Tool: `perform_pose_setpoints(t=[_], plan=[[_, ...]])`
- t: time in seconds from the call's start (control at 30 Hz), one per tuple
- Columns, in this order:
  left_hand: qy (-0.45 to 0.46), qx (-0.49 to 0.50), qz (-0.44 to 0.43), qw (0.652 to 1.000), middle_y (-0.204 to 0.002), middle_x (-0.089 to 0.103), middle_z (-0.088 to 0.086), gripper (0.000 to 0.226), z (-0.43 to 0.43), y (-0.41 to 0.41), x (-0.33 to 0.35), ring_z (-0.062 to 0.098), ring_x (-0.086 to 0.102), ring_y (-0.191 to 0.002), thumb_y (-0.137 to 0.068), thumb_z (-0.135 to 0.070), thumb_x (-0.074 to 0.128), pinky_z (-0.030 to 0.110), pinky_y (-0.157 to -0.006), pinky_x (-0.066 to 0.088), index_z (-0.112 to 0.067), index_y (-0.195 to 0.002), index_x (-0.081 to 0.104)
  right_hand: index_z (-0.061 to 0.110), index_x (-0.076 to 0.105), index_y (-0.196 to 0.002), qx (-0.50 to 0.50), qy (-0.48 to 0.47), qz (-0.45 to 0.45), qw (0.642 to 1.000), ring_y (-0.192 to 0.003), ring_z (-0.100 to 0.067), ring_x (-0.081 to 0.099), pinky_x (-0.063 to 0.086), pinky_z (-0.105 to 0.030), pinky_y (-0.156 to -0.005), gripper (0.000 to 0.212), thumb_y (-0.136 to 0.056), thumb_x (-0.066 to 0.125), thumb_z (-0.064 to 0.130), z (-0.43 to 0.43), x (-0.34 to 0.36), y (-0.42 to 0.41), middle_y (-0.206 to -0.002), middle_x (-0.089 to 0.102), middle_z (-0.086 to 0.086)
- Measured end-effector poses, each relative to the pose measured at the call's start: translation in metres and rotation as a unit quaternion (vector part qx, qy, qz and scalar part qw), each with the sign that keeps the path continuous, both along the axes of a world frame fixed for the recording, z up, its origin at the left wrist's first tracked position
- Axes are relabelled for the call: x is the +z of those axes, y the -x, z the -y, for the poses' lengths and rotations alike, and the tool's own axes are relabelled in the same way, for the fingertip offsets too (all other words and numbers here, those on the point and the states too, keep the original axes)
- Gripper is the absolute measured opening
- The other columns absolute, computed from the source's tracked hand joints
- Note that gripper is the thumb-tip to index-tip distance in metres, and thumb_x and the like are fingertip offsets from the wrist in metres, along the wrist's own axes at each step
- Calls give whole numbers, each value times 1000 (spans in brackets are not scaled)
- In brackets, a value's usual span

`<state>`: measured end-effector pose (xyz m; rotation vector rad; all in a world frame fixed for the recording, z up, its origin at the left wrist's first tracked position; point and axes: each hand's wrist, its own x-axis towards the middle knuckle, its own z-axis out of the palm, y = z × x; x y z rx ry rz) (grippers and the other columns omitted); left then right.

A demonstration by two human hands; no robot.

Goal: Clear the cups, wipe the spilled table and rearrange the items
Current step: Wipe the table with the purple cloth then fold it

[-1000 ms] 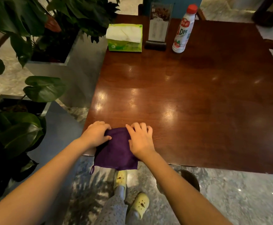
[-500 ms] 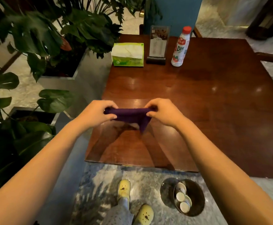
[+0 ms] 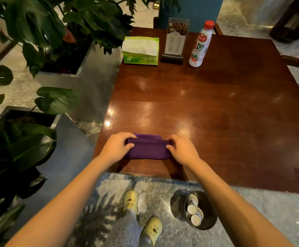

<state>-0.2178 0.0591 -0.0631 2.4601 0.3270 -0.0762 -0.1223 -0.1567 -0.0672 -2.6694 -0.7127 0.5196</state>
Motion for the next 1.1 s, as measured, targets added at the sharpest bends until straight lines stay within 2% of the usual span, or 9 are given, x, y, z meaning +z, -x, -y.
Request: perform_pose_setpoints(t=[0.13, 0.27, 0.37, 0.43, 0.5, 0.57, 0.8, 0.93, 1.1], plan=[[-20, 68, 49, 996, -117, 61, 9, 37, -10, -9, -7, 25, 56, -108, -82, -7, 61, 29, -94, 39, -13, -118, 59, 14, 49, -132, 174, -35, 157, 972, -124, -32, 45, 37, -42, -103, 48, -86, 56, 26, -37, -9, 12, -133, 51, -11], [-121, 68, -20, 990, -148, 37, 8, 49, -36, 23, -34, 24, 29, -139, -92, -24, 50, 37, -113, 22, -18, -140, 38, 30, 18, -149, 411, 64, 80, 906, -148, -19, 8, 6, -39, -119, 54, -99, 32, 41, -63, -35, 8, -160, 12, 3], [-226, 19, -104, 968, -157, 16, 2, 55, -45, 61, -63, 23, 10, -145, -96, -46, 27, 43, -117, 9, -25, -146, 19, 32, 14, -149, 460, 86, 88, 880, -148, -18, 5, 7, -37, -118, 53, -99, 28, 43, -69, -46, -18, -160, 8, 4], [-238, 17, -125, 963, -158, 10, 1, 67, -45, 75, -74, 24, 5, -146, -91, -59, 2, 43, -117, 6, -25, -147, 13, 30, 15, -149, 443, 86, 106, 886, -148, -20, 9, 10, -37, -118, 54, -99, 29, 43, -74, -48, -32, -160, 11, 2], [-221, 21, -108, 969, -157, 11, 3, 76, -46, 78, -82, 26, 5, -145, -86, -61, -7, 42, -117, 8, -22, -147, 15, 27, 15, -150, 350, 98, 130, 922, -148, -22, 11, 12, -38, -117, 54, -99, 27, 43, -82, -50, -28, -160, 12, -1], [-222, 21, -95, 970, -157, 12, 4, 74, -45, 79, -85, 26, 5, -145, -88, -59, -5, 39, -116, 7, -20, -147, 16, 24, 14, -150, 277, 108, 124, 947, -147, -24, 12, 12, -40, -117, 56, -99, 25, 41, -94, -53, 4, -160, 12, -3], [-229, 25, -88, 969, -158, 7, 4, 62, -46, 80, -89, 23, -1, -146, -93, -47, 2, 38, -117, 3, -21, -148, 9, 24, 40, -142, 303, 69, 136, 941, -137, -21, 40, 36, -41, -109, 52, -93, 34, 42, -64, -55, 105, -149, 42, 1], [-241, 33, -88, 966, -157, 11, 4, 61, -42, 80, -86, 24, 4, -146, -93, -48, 7, 41, -118, 4, -19, -147, 13, 23, 36, -143, 290, 79, 128, 945, -138, -26, 37, 34, -44, -110, 52, -93, 43, 37, -56, -57, 56, -151, 38, -2], [-224, 12, -49, 973, -157, 15, 3, 63, -16, 61, -76, 23, 6, -145, -93, -49, 12, 40, -117, 3, -18, -147, 17, 22, 26, -148, 150, 93, 131, 976, -145, -28, 22, 21, -44, -115, 52, -98, 38, 32, -37, -59, -56, -158, 22, -5]])
